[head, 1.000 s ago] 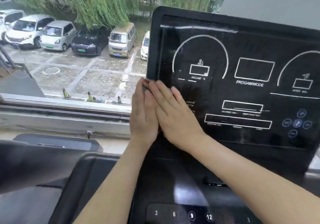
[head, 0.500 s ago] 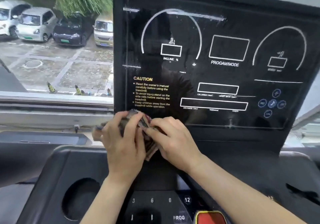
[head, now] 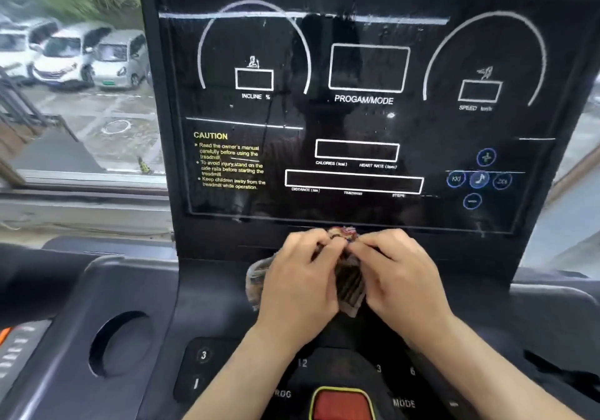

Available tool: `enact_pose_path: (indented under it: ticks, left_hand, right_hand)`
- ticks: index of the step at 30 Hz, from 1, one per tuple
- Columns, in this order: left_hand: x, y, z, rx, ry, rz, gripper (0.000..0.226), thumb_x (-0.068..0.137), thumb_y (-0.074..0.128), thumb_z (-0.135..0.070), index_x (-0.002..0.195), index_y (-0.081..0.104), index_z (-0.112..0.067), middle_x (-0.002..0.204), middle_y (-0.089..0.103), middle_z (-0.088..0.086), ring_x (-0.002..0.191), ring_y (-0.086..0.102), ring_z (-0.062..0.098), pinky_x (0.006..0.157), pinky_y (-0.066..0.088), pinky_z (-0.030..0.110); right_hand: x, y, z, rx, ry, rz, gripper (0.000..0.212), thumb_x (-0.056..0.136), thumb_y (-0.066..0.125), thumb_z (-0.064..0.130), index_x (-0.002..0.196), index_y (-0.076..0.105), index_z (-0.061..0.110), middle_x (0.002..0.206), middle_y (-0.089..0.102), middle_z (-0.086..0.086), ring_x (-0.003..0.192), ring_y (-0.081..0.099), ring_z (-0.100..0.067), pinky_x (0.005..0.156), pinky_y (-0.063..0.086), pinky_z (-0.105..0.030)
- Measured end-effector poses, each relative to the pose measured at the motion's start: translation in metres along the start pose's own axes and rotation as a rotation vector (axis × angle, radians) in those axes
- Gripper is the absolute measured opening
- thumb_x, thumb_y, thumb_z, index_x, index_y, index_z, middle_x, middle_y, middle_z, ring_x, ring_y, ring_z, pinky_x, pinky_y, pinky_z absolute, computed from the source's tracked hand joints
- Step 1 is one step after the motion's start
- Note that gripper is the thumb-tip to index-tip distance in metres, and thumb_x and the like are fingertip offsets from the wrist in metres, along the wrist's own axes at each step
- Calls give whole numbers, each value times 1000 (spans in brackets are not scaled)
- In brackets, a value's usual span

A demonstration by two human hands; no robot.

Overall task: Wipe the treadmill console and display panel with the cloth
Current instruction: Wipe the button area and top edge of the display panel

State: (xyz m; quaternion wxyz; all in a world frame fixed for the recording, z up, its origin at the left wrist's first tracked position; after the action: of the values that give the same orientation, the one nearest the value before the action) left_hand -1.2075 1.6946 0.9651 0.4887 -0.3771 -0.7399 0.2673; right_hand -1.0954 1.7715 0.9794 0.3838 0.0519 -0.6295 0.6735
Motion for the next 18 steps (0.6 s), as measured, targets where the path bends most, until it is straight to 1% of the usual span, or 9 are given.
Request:
enact_pose_path:
  ticks: [3,5,7,9,10,12,14,16,18]
  left_hand:
    - [-12,-17,24,38,-70,18,51,77,40,-14,120,62,-28,114,59,-6,101,52,20,71,53,33]
    - [-12,-39,46,4,-178,-64,46,78,44,-8,112,69,-27,108,65,-7,97,56,17,78,50,27]
    - [-4,-66,71,-187,-370,-134,47,83,54,3,105,70,-35,101,70,-14,96,62,9,86,47,20]
    - [7,-92,84,-460,-491,-133,57,85,56,10,98,67,-44,93,71,-15,94,64,1,84,47,15]
    - [12,-102,85,-551,-502,-112,59,86,55,11,97,67,-46,91,71,-14,91,64,-1,80,47,11]
    - [22,-112,81,-604,-477,-62,59,88,54,10,98,65,-48,90,71,-11,87,64,1,75,45,11]
    - [31,-117,75,-536,-443,-75,52,88,55,5,97,63,-46,91,69,-17,88,62,-2,75,42,8]
    - [40,-121,71,-432,-437,-133,40,87,57,-3,96,61,-42,86,67,-21,86,60,-5,70,38,4]
    - [50,-125,67,-293,-404,-208,29,86,58,-8,94,62,-37,82,65,-22,80,59,-4,66,36,3]
  right_hand:
    - [13,9,18,12,-21,69,25,81,55,20,98,72,16,91,64,3,82,59,-25,64,52,-40]
    - [26,15,35,106,-43,114,24,87,58,24,106,71,20,98,61,6,87,58,-19,68,54,-37]
    - [43,7,37,305,37,126,28,94,53,30,116,69,23,104,55,10,93,56,-10,79,52,-28]
    - [60,-10,31,472,133,108,26,96,54,25,114,72,19,99,57,13,95,58,-3,83,45,-16]
    - [67,-19,27,529,181,82,23,96,56,19,109,74,17,94,62,14,90,60,-1,80,45,-14]
    - [78,-28,20,675,327,61,19,94,59,10,92,77,15,77,69,9,71,62,-2,67,49,-20]
    - [81,-27,21,852,505,53,25,93,57,11,72,71,10,58,61,1,55,54,-13,52,43,-26]
    - [84,-27,25,995,646,-25,31,93,56,13,64,65,10,54,56,-3,49,51,-18,44,39,-24]
    - [92,-32,30,1067,691,-175,26,92,56,11,68,67,11,59,60,-2,50,59,-17,44,45,-24]
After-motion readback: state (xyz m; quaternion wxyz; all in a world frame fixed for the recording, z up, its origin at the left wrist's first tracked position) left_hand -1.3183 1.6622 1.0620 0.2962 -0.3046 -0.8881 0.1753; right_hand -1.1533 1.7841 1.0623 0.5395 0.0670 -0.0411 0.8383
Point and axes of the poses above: each hand's wrist, its own x-axis towards the middle knuckle, its own y-axis out of the palm, z = x × y, the point moved 6 cm from there along x, towards the middle knuckle
